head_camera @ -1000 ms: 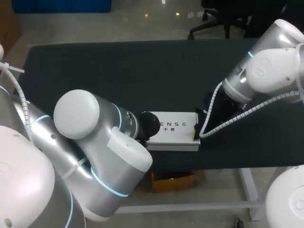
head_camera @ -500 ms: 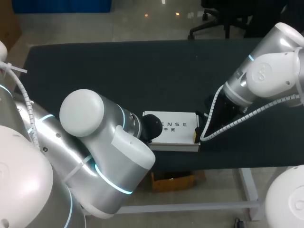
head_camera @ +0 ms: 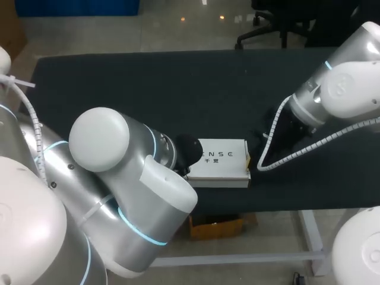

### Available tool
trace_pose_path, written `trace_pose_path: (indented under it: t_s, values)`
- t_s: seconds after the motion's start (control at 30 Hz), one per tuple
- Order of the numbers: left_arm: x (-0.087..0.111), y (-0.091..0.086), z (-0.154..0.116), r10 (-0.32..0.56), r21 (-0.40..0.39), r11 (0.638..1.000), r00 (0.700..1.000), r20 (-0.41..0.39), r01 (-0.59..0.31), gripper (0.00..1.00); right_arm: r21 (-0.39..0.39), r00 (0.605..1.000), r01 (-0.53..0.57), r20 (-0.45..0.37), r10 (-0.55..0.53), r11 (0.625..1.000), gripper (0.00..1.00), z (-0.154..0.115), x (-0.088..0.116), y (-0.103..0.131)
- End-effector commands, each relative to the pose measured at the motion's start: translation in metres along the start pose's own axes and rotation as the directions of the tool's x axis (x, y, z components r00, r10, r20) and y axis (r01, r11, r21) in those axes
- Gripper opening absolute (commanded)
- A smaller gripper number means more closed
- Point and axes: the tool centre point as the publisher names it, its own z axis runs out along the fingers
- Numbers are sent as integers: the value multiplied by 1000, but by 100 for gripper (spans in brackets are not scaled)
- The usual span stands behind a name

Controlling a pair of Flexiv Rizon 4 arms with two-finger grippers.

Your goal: Assemble the packaging by folding the flat box into shape, placing the metal phone stand inside, and closing the box properly

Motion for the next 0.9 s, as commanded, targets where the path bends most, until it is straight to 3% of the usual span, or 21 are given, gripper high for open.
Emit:
trace_pose_path:
  t_s: [0.03,0.07,0.13,0.2,0.23,0.5,0.9]
  values:
    - [6,-10,-14,-24,-35,999,1000,3,24,100,-88,999,42,-13,-43,995,26,-31,-3,-21]
    - [7,-11,-17,-35,-39,999,999,-1,35,100,-106,998,56,-13,-58,993,37,-36,-4,-21]
    - [10,-14,-22,-58,-59,997,998,0,58,100,-136,997,78,-16,-81,988,50,-44,-7,-21]
    - [13,-16,-27,-83,-74,994,997,-5,82,100,-170,995,95,-21,-100,981,92,-53,-12,-20]
    - [15,-17,-29,-91,-82,993,996,-7,90,100,-185,993,107,-27,-114,977,100,-57,-14,-19]
    - [38,-23,-40,-176,-148,974,984,-10,173,100,-317,979,193,5,-202,928,100,-88,-41,-17]
    - [62,-28,-40,-346,-231,910,938,29,343,100,-491,929,357,97,-357,795,100,-122,-71,-13]
